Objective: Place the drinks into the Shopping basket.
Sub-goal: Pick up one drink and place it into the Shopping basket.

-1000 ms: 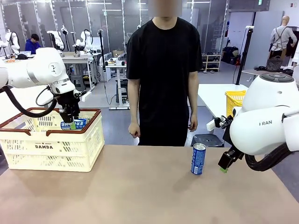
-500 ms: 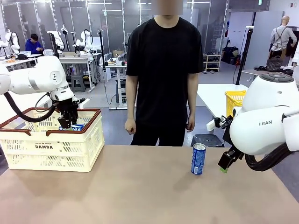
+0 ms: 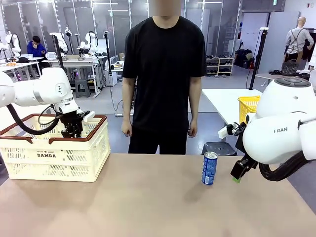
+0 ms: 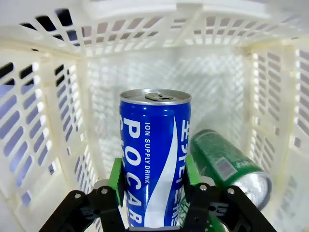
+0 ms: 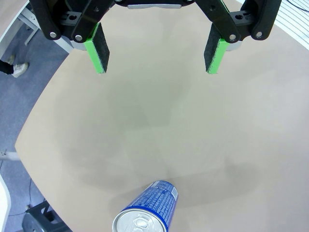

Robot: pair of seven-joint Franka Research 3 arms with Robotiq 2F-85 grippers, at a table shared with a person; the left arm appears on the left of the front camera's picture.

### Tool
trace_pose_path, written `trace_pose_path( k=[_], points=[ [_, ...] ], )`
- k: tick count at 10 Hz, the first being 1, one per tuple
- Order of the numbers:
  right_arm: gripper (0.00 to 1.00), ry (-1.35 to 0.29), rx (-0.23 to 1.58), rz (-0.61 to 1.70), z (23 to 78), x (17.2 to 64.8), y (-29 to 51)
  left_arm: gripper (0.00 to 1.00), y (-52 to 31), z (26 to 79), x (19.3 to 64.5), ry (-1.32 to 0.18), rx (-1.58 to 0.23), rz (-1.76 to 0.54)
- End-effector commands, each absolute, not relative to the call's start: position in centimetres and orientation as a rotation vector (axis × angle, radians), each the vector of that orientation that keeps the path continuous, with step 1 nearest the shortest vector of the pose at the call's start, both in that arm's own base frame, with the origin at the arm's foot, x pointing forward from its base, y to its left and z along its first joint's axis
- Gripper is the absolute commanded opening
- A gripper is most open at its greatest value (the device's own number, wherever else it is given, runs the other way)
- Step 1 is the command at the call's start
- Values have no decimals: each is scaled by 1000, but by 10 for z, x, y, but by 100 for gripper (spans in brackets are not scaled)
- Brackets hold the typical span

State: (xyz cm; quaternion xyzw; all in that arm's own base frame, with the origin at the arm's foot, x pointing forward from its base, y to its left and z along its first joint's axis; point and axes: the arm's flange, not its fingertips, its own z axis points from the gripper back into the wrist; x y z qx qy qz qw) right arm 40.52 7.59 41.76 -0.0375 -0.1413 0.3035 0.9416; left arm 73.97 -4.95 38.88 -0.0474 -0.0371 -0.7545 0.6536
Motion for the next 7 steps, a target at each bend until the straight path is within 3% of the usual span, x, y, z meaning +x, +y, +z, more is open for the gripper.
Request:
trace_pose_path(
  k=[1, 7],
  points=[
    [99, -286, -76, 616, 417, 404, 75, 57, -50, 376, 746, -52, -91, -1750],
    [99, -286, -76, 616, 417, 404, 75, 57, -54, 353, 732, -90, -80, -1737]
  ],
)
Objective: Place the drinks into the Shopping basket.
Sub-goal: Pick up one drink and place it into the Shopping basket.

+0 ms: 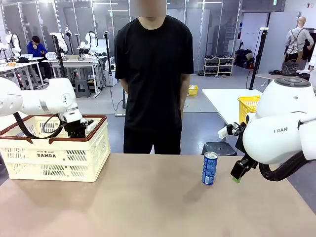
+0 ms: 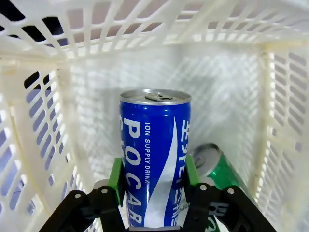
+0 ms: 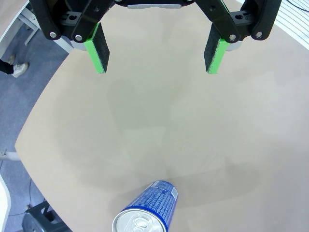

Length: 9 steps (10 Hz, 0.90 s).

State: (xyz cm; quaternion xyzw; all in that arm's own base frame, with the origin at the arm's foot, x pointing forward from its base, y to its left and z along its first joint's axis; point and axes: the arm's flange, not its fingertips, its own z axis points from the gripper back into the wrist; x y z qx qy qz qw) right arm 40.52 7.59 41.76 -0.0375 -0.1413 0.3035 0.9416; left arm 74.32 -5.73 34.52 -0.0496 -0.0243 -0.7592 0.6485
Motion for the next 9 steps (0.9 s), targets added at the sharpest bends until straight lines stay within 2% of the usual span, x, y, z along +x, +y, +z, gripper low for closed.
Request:
trace_pose_path(
  k=[1, 9],
  points=[
    [99, -286, -76, 616, 417, 404, 75, 57, -52, 355, 728, -97, -72, -1737],
    [99, -286, -76, 616, 417, 404, 75, 57, -44, 338, 733, -135, -97, -1767]
  ],
)
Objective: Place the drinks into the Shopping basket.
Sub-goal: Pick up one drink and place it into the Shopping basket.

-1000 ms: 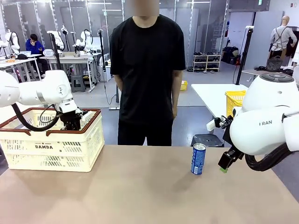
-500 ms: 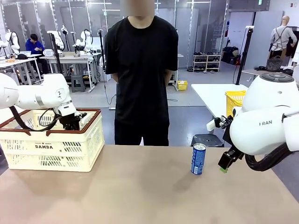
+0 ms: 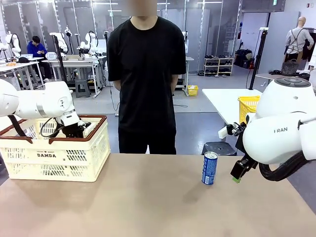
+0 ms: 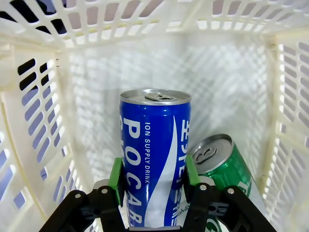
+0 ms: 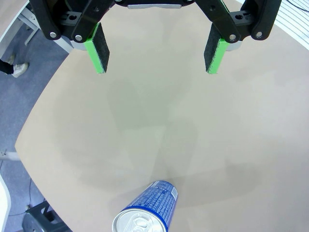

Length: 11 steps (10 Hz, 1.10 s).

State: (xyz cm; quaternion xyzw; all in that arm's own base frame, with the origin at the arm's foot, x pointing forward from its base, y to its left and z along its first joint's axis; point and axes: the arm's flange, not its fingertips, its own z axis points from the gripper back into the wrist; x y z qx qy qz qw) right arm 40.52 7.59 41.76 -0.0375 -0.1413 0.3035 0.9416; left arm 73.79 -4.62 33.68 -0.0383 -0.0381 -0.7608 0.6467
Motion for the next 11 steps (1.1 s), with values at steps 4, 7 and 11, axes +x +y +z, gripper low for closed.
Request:
trace_pose_path(
  k=[4, 7, 11],
  points=[
    [99, -286, -76, 616, 417, 404, 75, 57, -47, 336, 734, -127, -114, -1824],
    [99, -286, -76, 616, 417, 404, 75, 93, -49, 347, 729, -166, -90, -1823],
    [99, -286, -76, 616, 417, 404, 75, 100, -48, 362, 717, -225, -77, -1820]
  ],
)
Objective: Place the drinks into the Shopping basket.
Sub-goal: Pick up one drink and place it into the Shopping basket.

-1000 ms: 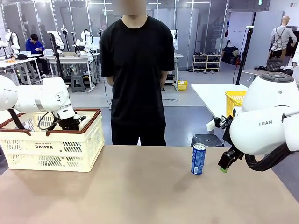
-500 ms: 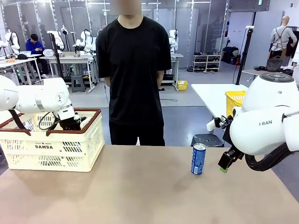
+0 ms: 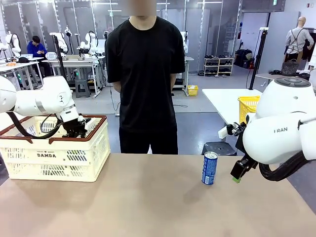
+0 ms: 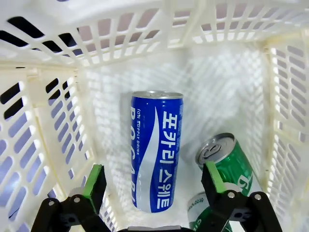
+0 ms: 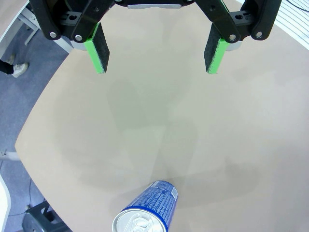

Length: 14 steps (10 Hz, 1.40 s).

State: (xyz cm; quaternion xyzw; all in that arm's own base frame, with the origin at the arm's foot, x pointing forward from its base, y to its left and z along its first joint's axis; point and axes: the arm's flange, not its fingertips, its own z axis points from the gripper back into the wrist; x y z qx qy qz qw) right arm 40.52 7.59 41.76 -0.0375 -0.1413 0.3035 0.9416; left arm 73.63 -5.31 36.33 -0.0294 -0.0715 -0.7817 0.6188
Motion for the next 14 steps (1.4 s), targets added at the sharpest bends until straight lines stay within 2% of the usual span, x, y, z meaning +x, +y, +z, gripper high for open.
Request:
trace_pose_path(
  k=[1, 4, 5, 14],
  points=[
    [99, -286, -76, 616, 417, 404, 75, 100, -46, 367, 714, -237, -67, -1815],
    [99, -286, -76, 616, 417, 404, 75, 100, -46, 388, 704, -279, -25, -1798],
    [99, -286, -76, 616, 417, 404, 75, 100, -49, 381, 727, -212, -46, -1793],
    [99, -286, -76, 616, 417, 404, 75, 100, -49, 381, 727, -212, -46, -1793]
  ],
)
